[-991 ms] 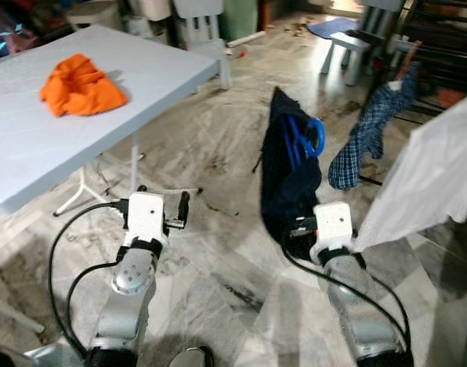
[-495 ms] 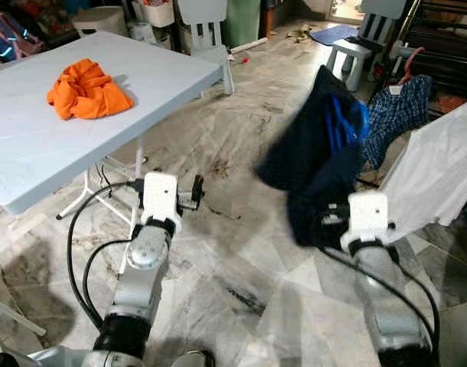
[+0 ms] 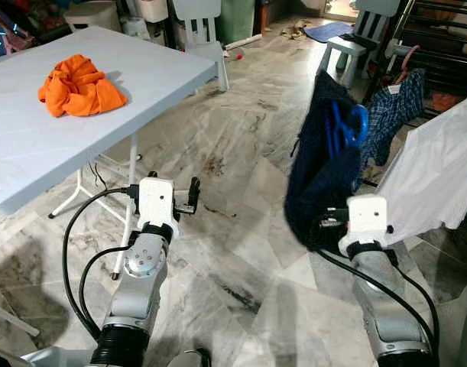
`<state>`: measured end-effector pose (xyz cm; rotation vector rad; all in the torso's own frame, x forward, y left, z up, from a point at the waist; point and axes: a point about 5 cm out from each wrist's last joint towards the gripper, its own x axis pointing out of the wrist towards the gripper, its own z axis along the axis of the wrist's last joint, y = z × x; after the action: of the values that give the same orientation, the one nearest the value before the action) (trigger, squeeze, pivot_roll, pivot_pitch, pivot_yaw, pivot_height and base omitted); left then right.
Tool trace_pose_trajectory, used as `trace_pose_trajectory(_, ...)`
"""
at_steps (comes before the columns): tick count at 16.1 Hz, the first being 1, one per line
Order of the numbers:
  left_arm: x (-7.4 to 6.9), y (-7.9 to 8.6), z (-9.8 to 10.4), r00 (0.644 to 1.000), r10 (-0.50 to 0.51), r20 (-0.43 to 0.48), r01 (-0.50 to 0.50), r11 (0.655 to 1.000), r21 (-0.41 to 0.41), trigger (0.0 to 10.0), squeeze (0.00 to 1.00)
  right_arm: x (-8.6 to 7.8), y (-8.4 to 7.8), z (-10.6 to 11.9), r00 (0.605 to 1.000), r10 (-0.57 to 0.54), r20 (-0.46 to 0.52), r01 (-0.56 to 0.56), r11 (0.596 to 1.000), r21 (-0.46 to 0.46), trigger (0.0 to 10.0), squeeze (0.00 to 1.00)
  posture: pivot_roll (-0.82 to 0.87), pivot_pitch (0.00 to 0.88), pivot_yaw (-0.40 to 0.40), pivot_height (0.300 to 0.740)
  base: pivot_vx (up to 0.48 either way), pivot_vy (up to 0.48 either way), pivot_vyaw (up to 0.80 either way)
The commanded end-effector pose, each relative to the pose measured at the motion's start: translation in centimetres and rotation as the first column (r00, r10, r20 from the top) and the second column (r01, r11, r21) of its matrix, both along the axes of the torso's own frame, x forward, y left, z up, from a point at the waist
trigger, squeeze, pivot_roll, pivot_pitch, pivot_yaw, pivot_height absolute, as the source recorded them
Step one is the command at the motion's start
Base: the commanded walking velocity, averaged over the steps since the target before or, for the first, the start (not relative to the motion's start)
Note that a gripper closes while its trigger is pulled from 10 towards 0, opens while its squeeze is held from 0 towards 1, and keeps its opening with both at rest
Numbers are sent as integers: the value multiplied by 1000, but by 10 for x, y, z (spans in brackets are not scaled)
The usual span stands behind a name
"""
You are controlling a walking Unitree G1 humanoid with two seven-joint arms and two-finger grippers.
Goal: Hang hanger
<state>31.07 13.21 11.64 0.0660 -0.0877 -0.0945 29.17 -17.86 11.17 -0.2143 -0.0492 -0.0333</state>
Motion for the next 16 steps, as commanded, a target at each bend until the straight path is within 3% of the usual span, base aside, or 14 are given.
trace_pose_trajectory(1,1,-2,0,1000,5,5,-5,1000,4,10000,0,2,5,20,996,24,81,-23,1000,-17,10000,0,-81,76,21,740,0,0,0)
trace_pose_trajectory(5,-4,-16,6,1000,-14,7,14,998,-55,10000,0,-5,8,15,995,86,41,-84,995,-48,10000,0,-53,132,9,740,0,0,759)
trace_pose_trajectory(8,-5,-11,1,1000,-14,-6,14,999,-38,10000,0,-9,21,11,994,110,19,-110,994,-23,10000,0,-65,151,13,740,0,0,800)
trace_pose_trajectory(10,-3,-10,8,1000,-15,-1,15,999,-42,10000,0,-13,26,13,991,128,22,-128,991,-28,10000,0,-71,169,28,740,0,0,800)
trace_pose_trajectory(13,-4,-13,9,999,-37,-2,37,999,-35,10000,0,-17,20,9,994,107,3,-107,994,-8,10000,0,-49,180,25,740,0,0,0)
trace_pose_trajectory(16,-8,-10,10,1000,-24,-5,23,998,-59,10000,0,-16,26,7,990,138,-9,-138,990,-10,10000,0,-40,181,21,740,0,0,0)
